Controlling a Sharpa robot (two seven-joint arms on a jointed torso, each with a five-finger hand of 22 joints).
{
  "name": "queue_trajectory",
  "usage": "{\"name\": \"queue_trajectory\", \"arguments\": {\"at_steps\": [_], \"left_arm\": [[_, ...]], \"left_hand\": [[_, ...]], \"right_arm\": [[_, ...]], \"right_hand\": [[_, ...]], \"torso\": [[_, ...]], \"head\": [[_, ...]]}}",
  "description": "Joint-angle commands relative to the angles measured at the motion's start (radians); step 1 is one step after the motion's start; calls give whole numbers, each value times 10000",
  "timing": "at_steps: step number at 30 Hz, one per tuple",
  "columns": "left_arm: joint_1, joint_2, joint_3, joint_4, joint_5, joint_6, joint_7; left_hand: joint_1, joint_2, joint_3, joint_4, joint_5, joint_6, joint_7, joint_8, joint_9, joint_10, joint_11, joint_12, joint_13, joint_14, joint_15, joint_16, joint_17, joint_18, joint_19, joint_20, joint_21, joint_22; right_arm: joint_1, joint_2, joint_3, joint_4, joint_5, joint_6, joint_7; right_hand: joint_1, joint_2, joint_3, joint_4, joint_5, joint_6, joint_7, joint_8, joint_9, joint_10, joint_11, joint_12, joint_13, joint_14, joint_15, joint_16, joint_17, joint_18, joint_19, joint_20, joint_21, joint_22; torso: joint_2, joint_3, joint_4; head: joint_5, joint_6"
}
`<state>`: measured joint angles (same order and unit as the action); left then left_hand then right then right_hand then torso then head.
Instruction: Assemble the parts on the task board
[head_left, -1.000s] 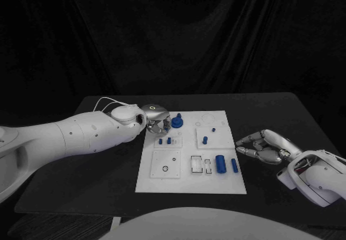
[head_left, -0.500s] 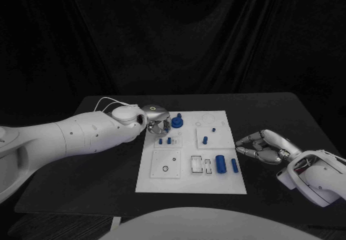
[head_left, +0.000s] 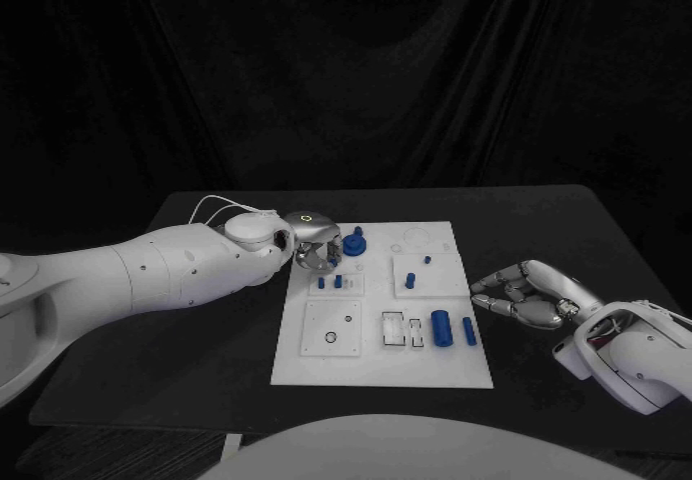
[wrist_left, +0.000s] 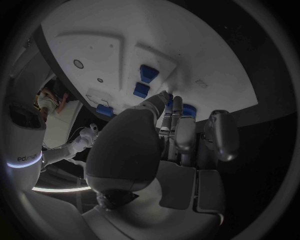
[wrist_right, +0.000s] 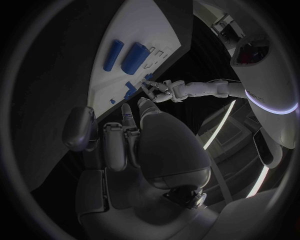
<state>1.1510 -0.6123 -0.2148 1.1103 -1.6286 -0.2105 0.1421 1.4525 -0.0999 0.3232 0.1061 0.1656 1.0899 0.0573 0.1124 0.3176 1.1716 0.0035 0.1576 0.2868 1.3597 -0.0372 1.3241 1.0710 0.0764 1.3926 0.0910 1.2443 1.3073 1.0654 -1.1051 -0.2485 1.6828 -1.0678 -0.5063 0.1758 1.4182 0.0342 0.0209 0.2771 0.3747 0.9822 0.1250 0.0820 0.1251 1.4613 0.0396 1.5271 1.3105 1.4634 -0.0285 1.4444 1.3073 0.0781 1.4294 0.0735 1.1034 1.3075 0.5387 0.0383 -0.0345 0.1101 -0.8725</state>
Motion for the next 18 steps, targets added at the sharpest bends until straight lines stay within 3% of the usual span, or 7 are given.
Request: {"name": "queue_trajectory", "arguments": {"at_steps": [1, 12, 18], "left_arm": [[-39, 18, -2, 21, 31, 144, 16], [-69, 82, -2, -68, 31, 154, -8], [-85, 96, -2, -98, 31, 102, -25]], "left_hand": [[-19, -73, 8, -48, 13, 63, 0, 27, 16, 72, 12, -47, 2, -82, -9, -63, -15, -46, -82, 5, -70, 1682], [-25, -75, 9, -52, 12, 59, 0, 20, 15, 91, 12, -45, 7, -94, -7, -79, -43, -45, -87, 4, -79, 1679], [-65, -139, 40, -99, 8, -235, -74, -176, -62, 49, -13, -135, 17, -107, -22, -100, -90, -41, -105, -1, -118, 1672]], "right_arm": [[-37, 12, 4, 0, -10, 48, -134], [-74, 1, 4, -8, -10, 58, -144], [-101, -15, 4, -1, -10, 56, -140]], "right_hand": [[114, 20, 73, 13, -23, 53, -15, -49, -9, 663, 10, -42, 2138, 695, -23, -34, 1343, 109, -44, 15, -30, 1451], [114, 20, 73, 13, -23, 53, -15, -49, -9, 663, 10, -42, 2138, 695, -23, -34, 1343, 109, -44, 15, -30, 1451], [118, 19, 79, 14, -27, 57, -12, -48, -9, 658, 14, -47, 2134, 695, -21, -33, 1344, 114, -54, 16, -59, 1444]], "torso": [[-1, 0, -3], [0, 0, -5], [2, 2, -3]], "head": [[5, -1], [-21, -1], [-36, -1]]}}
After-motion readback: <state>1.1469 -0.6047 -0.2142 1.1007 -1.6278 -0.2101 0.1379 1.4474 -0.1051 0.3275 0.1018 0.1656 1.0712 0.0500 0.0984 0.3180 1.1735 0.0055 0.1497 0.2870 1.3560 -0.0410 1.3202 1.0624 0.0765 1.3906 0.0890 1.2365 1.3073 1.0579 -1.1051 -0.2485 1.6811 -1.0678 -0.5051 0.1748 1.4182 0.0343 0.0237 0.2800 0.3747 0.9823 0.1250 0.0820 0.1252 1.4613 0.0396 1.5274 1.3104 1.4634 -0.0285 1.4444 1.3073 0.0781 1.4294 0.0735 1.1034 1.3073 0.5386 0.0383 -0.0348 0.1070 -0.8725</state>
